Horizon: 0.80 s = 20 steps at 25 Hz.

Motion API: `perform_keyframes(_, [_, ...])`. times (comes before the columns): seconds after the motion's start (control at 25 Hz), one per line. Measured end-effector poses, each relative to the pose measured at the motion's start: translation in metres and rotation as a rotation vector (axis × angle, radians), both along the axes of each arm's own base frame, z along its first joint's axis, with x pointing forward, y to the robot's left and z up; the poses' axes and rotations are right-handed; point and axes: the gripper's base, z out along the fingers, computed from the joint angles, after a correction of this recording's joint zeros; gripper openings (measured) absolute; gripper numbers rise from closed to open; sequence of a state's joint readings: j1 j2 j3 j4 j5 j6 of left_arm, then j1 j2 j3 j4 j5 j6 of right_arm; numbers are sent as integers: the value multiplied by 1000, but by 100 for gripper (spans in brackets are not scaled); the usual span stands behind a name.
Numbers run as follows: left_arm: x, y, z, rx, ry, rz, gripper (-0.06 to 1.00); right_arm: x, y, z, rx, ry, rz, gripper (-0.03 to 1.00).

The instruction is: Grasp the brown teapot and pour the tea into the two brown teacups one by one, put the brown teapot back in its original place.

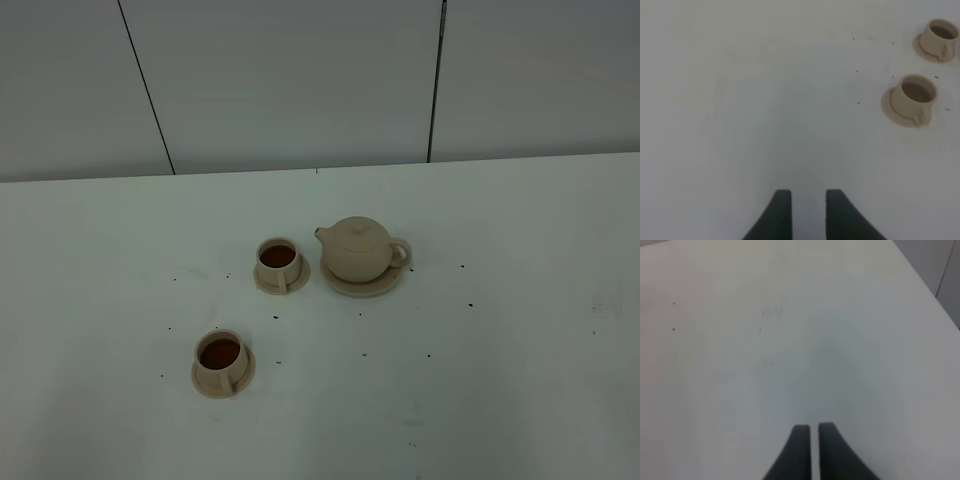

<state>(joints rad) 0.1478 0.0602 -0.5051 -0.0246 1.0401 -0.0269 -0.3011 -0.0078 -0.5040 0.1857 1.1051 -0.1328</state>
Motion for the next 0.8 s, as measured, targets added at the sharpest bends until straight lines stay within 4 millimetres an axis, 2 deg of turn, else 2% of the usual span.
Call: perform_keyframes(0.8, [0, 0, 0, 0, 0, 0, 24, 0, -1, 0, -6, 2, 17, 5])
